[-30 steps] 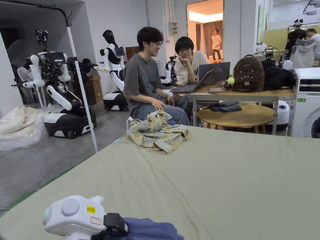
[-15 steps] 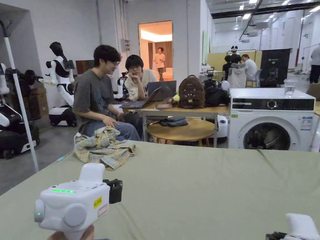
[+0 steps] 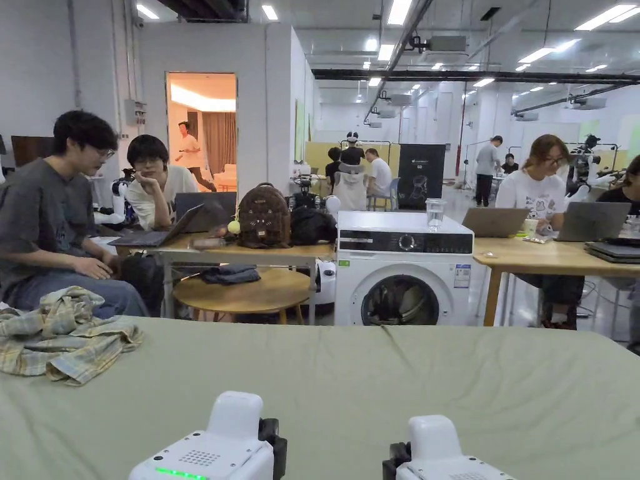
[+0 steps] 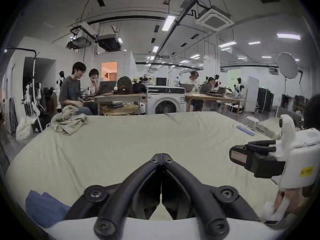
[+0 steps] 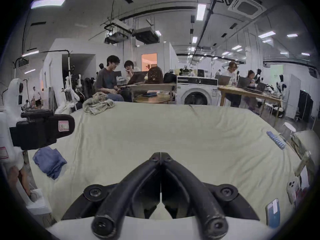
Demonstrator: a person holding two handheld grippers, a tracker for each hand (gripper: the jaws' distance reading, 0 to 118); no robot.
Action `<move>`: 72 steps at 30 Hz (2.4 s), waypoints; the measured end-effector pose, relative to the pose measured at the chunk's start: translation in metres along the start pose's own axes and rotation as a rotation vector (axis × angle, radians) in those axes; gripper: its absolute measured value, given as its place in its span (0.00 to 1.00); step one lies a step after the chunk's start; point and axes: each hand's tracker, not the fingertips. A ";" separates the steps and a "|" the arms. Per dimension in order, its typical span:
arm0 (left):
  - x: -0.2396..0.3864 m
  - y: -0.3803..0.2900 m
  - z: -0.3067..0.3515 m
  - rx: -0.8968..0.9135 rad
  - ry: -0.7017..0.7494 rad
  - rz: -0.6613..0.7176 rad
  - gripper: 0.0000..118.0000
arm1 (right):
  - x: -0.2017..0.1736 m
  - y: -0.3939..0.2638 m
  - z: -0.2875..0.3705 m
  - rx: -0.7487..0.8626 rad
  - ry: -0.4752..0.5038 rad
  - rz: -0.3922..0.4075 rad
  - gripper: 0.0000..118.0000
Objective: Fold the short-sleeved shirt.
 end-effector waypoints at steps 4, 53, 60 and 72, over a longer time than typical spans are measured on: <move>-0.006 0.000 0.003 -0.006 -0.009 0.044 0.00 | -0.003 0.000 -0.004 -0.004 -0.007 0.007 0.00; -0.011 -0.015 0.048 0.085 0.134 0.026 0.78 | -0.034 0.007 0.030 0.130 -0.136 -0.012 0.75; -0.011 -0.007 0.052 0.100 0.139 -0.001 0.78 | -0.032 0.006 0.038 0.159 -0.089 -0.007 0.75; -0.014 0.000 0.057 0.115 0.136 0.018 0.78 | -0.026 0.019 0.041 0.042 -0.181 -0.128 0.75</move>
